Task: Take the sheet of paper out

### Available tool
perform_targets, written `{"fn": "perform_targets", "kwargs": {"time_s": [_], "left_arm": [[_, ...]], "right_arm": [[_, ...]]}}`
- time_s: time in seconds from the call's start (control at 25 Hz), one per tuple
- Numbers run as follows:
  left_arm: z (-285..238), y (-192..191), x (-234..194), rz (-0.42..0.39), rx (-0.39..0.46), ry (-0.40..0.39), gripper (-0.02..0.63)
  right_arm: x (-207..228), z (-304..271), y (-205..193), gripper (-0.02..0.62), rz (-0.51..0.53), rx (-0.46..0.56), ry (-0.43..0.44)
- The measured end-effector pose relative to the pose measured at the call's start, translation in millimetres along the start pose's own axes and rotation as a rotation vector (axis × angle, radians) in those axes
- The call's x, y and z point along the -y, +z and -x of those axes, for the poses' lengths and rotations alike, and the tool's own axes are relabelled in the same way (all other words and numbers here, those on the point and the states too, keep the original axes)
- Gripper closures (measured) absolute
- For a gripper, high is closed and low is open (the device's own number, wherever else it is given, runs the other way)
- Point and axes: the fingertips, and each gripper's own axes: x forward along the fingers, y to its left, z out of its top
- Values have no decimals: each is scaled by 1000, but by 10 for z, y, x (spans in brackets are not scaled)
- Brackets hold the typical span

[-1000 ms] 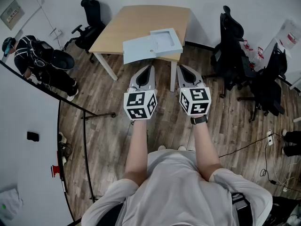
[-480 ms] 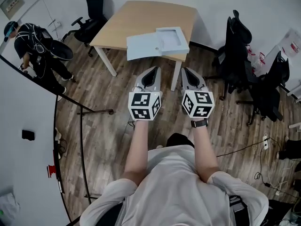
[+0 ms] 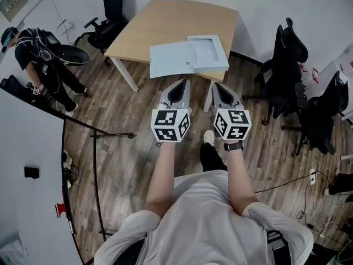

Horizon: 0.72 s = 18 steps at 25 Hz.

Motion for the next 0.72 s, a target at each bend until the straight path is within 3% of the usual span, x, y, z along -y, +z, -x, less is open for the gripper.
{"fn": "perform_targets", "kwargs": {"time_s": [0.4,0.72], "left_arm": [[-1458,188,-345,-33,33,-22,597],[-2624,150,-625,-27,16,-11,597]], "right_arm": [[886,-1333,379,584,-44,39,67],[1537,-2253,499,584,17,-4,140]]}}
